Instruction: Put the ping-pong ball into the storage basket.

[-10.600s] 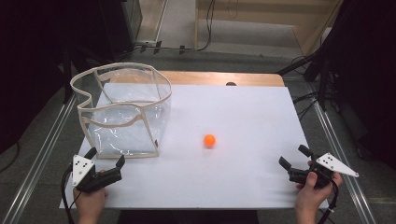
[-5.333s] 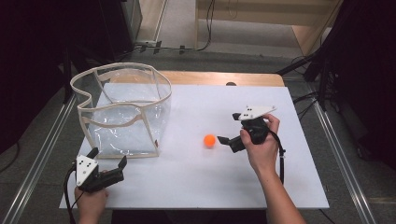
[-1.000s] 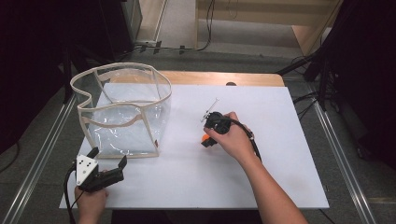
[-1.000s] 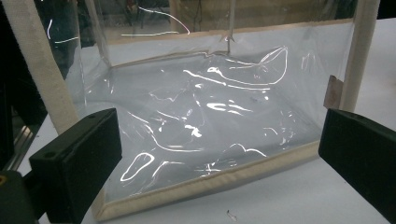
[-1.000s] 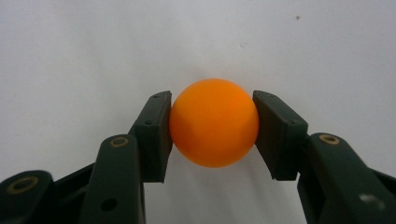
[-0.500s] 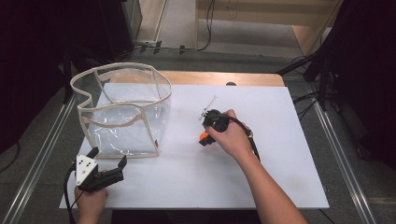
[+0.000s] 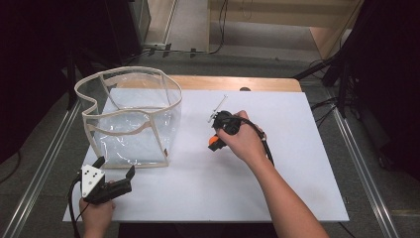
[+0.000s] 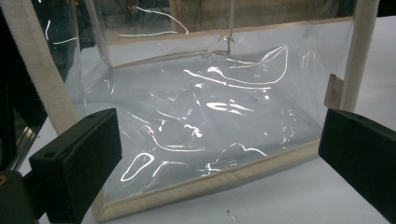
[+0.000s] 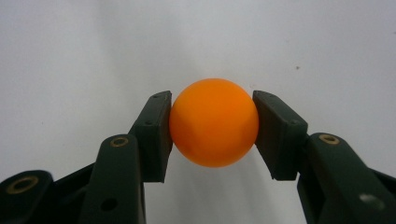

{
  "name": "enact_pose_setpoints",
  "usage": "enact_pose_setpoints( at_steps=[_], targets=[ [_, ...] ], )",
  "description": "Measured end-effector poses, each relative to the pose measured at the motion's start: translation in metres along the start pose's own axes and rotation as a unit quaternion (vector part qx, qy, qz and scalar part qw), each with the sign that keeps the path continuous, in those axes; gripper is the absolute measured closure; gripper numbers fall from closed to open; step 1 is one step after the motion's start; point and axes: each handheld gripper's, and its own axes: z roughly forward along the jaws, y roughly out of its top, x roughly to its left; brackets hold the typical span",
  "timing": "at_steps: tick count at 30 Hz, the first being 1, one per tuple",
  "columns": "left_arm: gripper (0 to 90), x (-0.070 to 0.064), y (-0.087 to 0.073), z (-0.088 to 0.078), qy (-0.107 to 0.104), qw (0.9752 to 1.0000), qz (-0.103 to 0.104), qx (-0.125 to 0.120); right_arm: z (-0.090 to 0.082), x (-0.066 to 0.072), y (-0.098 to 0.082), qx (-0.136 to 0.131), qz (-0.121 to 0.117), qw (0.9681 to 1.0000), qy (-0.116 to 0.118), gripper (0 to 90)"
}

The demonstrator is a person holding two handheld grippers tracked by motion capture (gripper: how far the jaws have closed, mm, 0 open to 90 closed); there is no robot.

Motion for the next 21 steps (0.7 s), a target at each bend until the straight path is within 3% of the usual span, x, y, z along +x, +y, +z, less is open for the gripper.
enact_pose_setpoints(
  at_steps=[12,21],
  targets=[
    [0.0,0.000,0.000,0.000,-0.001,1.0000,0.002,0.000,0.000,0.005,0.016,-0.004,-0.019,0.9996,0.020,47.9],
    [0.0,0.001,0.000,-0.001,-0.002,1.0000,-0.001,0.000,-0.003,0.006,0.024,-0.005,-0.024,0.9995,0.022,48.0]
  ],
)
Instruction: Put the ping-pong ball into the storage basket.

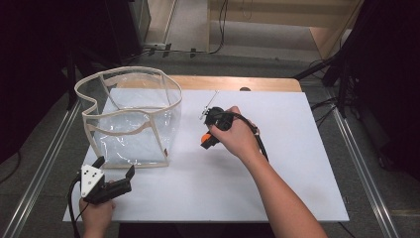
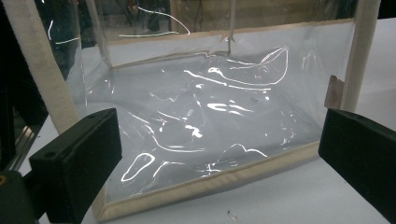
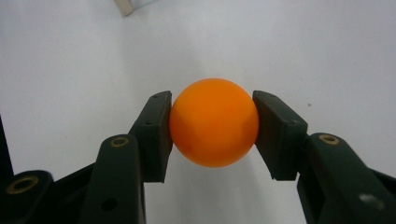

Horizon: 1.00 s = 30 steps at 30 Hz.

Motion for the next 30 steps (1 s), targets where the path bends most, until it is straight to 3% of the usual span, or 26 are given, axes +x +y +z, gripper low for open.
enact_pose_setpoints(
  at_steps=[30],
  targets=[
    [0.0,0.000,0.000,0.000,0.000,1.0000,0.000,-0.002,-0.014,0.008,0.032,-0.005,-0.023,0.9997,0.012,48.0]
  ],
)
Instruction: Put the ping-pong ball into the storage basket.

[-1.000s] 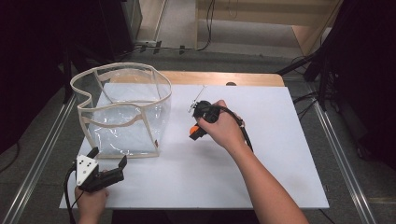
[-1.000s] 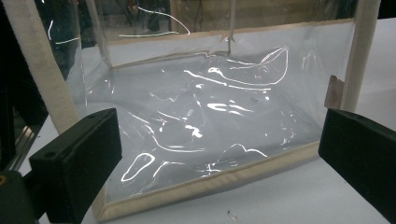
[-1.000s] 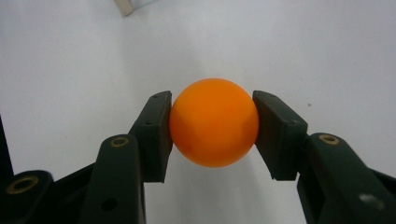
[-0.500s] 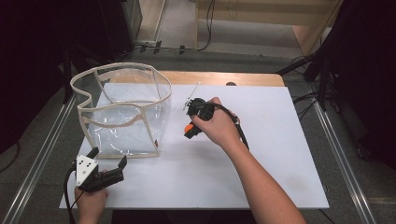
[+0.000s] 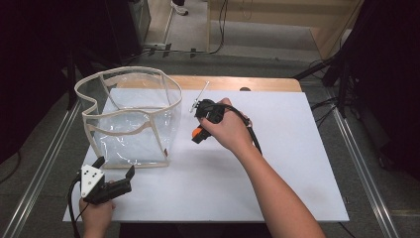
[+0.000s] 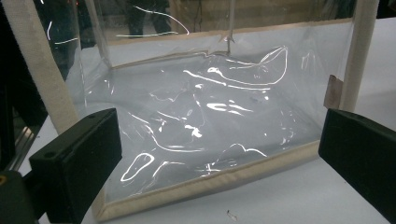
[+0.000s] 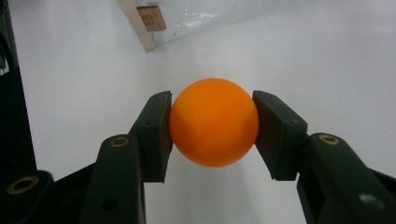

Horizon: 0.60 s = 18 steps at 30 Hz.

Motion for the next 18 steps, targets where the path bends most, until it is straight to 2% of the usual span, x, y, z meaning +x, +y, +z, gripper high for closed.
enact_pose_setpoints(
  at_steps=[18],
  targets=[
    [0.0,0.000,0.000,0.000,-0.001,1.0000,0.000,0.002,-0.013,0.004,0.013,-0.001,-0.012,0.9999,-0.001,48.1]
  ],
)
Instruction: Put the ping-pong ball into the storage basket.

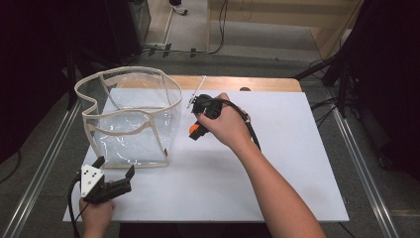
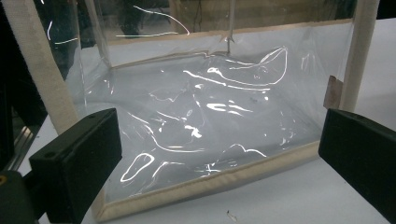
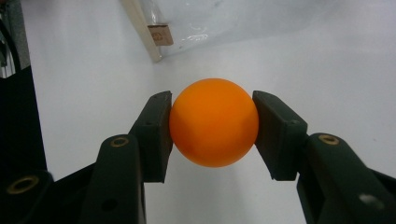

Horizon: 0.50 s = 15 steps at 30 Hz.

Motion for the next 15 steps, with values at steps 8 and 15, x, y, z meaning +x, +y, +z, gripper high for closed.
enact_pose_setpoints(
  at_steps=[8,15],
  targets=[
    [0.0,-0.001,0.000,0.001,0.001,1.0000,0.003,0.000,-0.006,0.002,0.009,0.002,-0.007,1.0000,-0.002,48.1],
    [0.0,-0.001,0.000,0.001,0.000,1.0000,0.002,0.001,-0.010,0.004,0.013,0.003,-0.014,0.9999,0.000,48.2]
  ],
)
